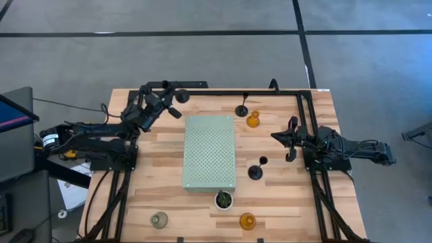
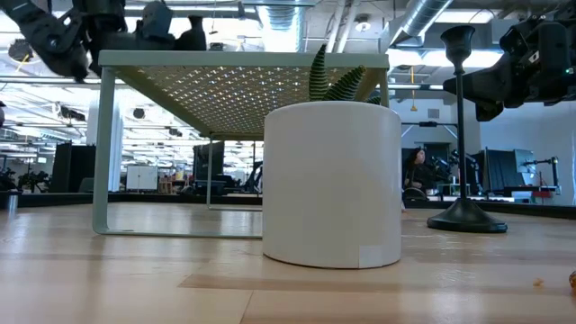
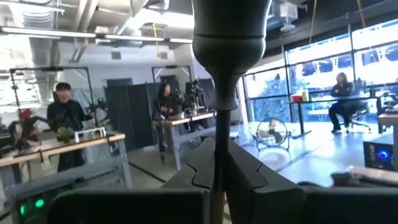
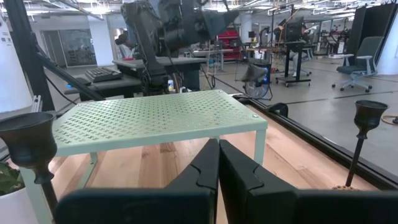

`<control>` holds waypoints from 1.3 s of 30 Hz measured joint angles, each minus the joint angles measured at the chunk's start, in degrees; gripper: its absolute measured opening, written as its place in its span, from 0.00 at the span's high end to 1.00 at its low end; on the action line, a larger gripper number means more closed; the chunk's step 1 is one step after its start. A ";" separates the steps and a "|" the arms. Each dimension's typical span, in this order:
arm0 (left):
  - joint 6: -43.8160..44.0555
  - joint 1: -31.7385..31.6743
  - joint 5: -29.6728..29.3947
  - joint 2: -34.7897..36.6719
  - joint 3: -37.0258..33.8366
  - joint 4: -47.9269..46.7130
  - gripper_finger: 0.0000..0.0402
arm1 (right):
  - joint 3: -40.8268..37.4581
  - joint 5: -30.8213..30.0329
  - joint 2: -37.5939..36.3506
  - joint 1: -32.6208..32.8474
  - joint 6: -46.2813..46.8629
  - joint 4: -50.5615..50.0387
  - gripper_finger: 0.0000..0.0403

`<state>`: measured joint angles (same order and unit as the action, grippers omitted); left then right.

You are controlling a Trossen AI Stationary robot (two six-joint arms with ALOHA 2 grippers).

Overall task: Pick & Place candle stick holders
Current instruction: Put the left black candle holder on the shelf

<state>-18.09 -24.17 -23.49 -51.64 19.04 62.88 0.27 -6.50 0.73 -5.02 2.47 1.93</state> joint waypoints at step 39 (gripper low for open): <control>6.29 23.85 -3.93 1.46 18.77 -34.91 0.97 | -0.01 -1.07 0.00 0.00 -2.92 0.21 1.00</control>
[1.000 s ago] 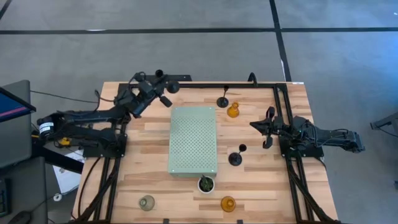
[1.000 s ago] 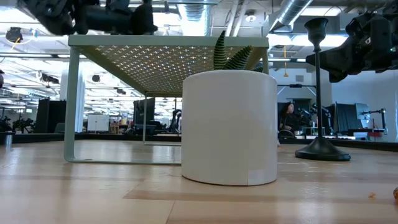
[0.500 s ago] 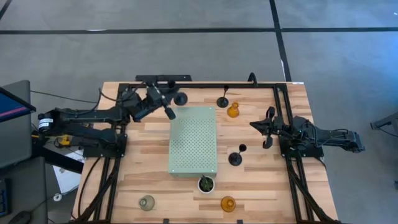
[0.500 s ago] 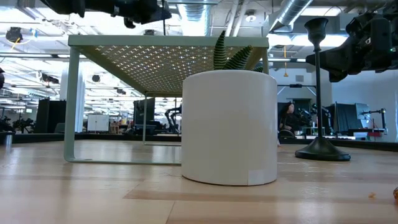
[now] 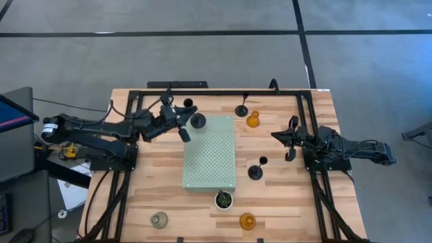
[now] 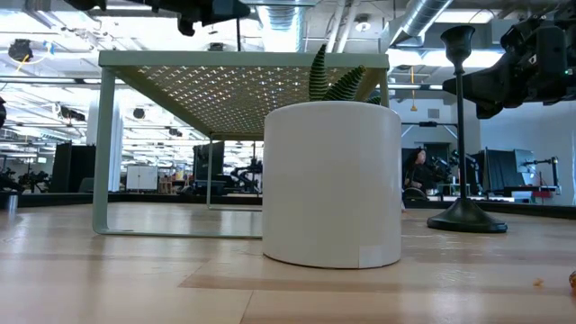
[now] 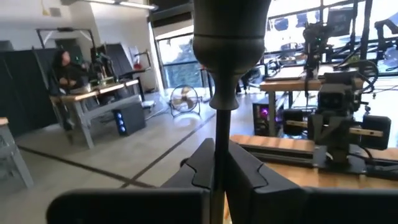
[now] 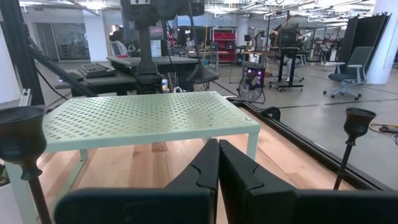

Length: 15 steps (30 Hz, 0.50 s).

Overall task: Pick & Place candle stick holders
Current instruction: Put the left black candle holder on the shelf

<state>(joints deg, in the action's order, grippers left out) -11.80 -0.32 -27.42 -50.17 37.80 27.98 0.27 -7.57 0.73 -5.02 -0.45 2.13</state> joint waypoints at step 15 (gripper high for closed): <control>7.95 0.29 1.45 -0.17 0.00 -5.20 0.95 | 0.01 0.00 0.00 0.00 -0.02 0.00 1.00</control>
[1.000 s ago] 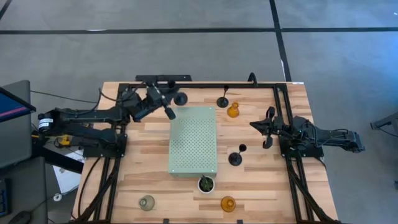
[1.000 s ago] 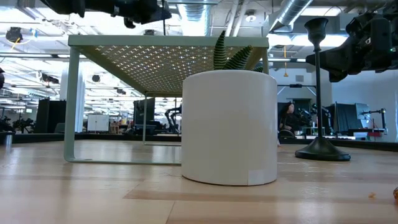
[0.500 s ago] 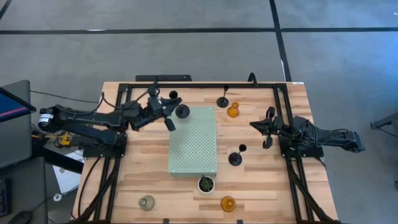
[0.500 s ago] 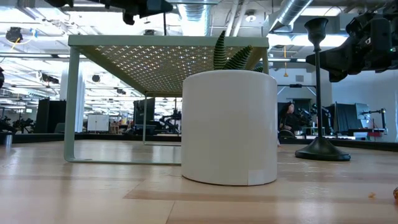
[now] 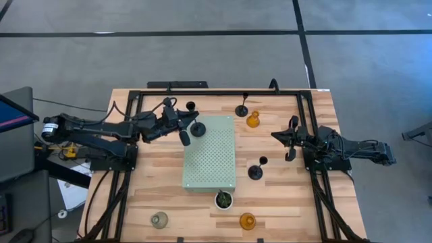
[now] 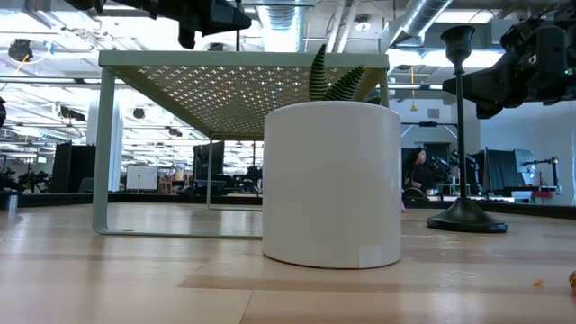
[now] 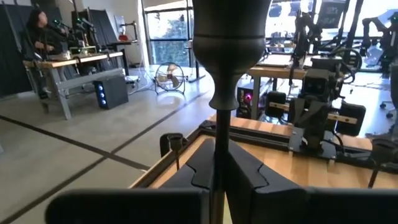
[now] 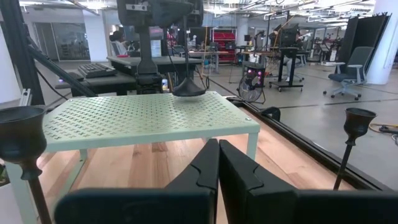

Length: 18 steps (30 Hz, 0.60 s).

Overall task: Pick & Place candle stick holders
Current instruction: Put the left black candle holder on the shelf

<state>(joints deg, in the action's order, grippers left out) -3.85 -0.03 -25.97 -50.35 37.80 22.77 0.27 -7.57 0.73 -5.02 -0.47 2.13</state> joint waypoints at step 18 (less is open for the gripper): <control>1.16 -0.03 -0.61 -1.96 -0.09 -0.67 0.82 | -0.01 0.00 0.00 0.00 0.00 -0.02 1.00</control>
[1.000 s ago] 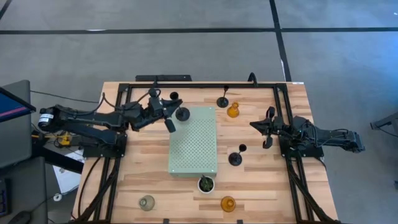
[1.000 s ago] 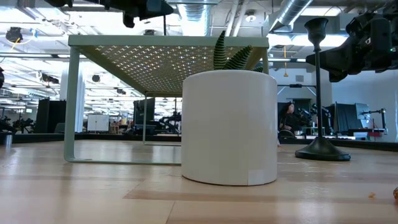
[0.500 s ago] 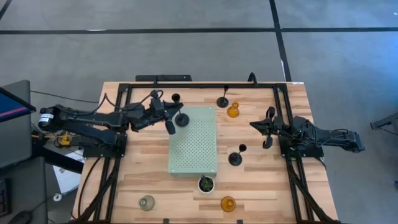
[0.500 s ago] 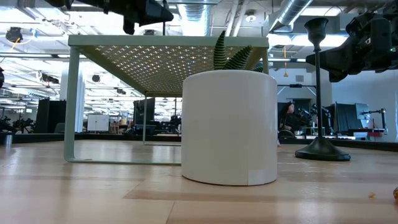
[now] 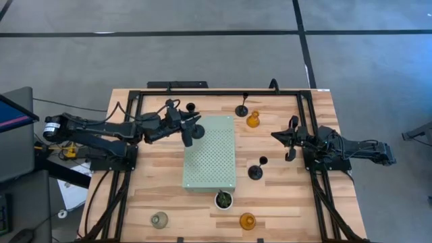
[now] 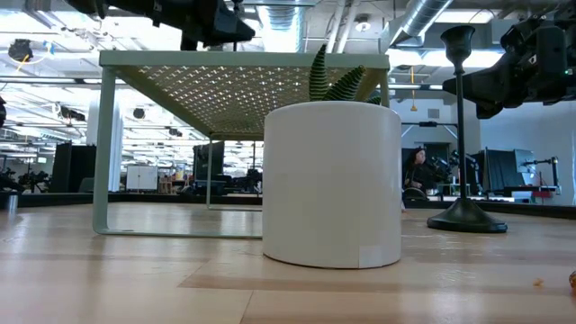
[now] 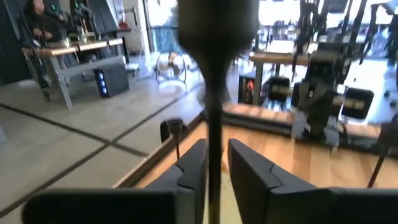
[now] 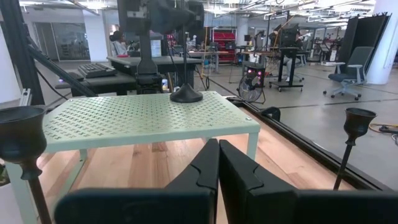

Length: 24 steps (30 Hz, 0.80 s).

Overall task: Pick & Place candle stick holders
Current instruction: Put the left black candle holder on the shelf, then put the bottom black candle holder on the shelf

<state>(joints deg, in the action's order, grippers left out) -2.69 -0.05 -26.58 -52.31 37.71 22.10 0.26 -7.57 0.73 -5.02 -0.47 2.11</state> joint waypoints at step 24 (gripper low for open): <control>-6.49 0.00 -2.79 6.59 0.03 -2.52 0.52 | -0.01 0.02 0.00 0.02 0.02 0.02 1.00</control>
<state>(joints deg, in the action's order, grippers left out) -9.18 -0.05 -29.37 -45.72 37.74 19.58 0.25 -7.55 0.73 -4.99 -0.45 2.13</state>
